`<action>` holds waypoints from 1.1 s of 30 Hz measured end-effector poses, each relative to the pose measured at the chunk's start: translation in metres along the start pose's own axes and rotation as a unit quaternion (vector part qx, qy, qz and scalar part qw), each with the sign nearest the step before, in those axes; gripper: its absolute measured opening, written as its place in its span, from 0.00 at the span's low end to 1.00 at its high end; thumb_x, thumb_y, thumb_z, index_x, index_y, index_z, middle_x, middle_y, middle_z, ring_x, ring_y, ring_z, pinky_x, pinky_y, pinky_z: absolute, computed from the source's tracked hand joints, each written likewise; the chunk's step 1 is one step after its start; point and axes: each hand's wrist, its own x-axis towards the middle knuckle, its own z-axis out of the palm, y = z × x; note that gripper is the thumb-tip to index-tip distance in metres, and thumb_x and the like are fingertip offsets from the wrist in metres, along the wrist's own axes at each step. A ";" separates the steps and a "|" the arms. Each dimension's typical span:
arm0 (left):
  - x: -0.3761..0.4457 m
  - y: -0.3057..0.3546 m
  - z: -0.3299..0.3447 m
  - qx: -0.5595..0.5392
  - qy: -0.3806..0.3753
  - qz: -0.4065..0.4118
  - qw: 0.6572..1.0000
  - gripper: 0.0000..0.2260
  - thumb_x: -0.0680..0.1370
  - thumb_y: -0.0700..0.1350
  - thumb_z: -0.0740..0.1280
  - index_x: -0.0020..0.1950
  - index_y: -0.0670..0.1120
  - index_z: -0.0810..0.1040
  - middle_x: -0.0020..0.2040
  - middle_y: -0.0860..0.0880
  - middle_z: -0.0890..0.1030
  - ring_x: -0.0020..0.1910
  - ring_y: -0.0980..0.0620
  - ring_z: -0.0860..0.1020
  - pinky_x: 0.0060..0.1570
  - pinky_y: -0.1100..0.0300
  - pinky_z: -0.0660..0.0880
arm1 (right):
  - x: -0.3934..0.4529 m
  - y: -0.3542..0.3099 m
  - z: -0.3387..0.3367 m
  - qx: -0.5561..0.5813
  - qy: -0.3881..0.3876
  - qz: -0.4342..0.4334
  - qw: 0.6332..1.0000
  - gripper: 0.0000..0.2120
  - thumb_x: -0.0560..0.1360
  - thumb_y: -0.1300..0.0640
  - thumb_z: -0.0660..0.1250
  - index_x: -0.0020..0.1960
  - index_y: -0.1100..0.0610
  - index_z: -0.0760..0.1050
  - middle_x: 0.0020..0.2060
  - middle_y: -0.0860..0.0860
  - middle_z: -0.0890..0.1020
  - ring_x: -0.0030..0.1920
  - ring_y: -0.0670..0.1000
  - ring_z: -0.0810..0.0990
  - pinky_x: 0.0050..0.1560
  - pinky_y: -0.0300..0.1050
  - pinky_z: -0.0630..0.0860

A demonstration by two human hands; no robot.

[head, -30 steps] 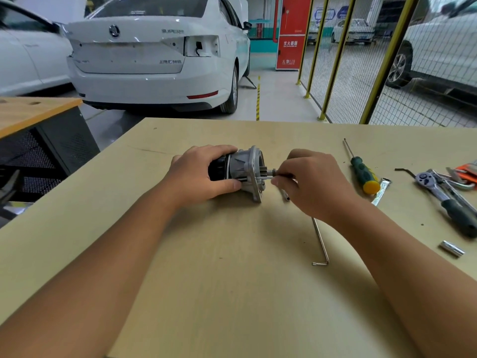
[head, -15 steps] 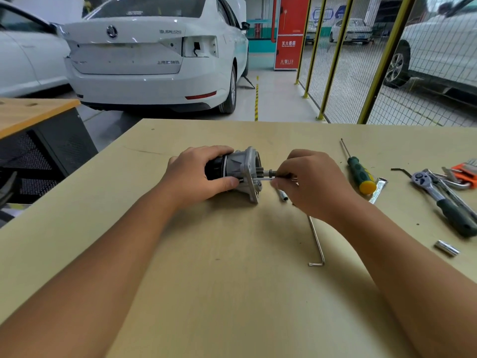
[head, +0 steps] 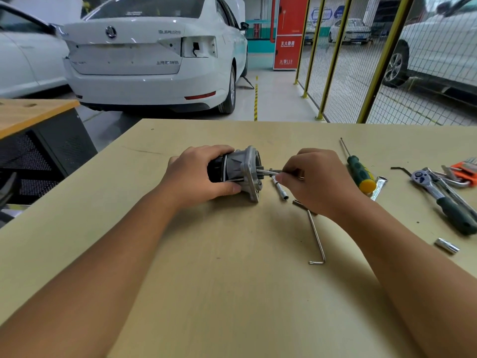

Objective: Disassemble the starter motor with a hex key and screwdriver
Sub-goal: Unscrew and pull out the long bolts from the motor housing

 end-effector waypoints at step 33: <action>-0.001 0.002 -0.002 -0.047 0.015 -0.029 0.998 0.32 0.63 0.66 0.73 0.67 0.64 0.78 0.60 0.63 0.82 0.64 0.52 0.78 0.69 0.43 0.70 | -0.001 -0.004 0.013 -0.114 -0.138 0.021 0.984 0.09 0.76 0.45 0.70 0.55 0.44 0.78 0.50 0.44 0.77 0.52 0.51 0.76 0.48 0.49 0.68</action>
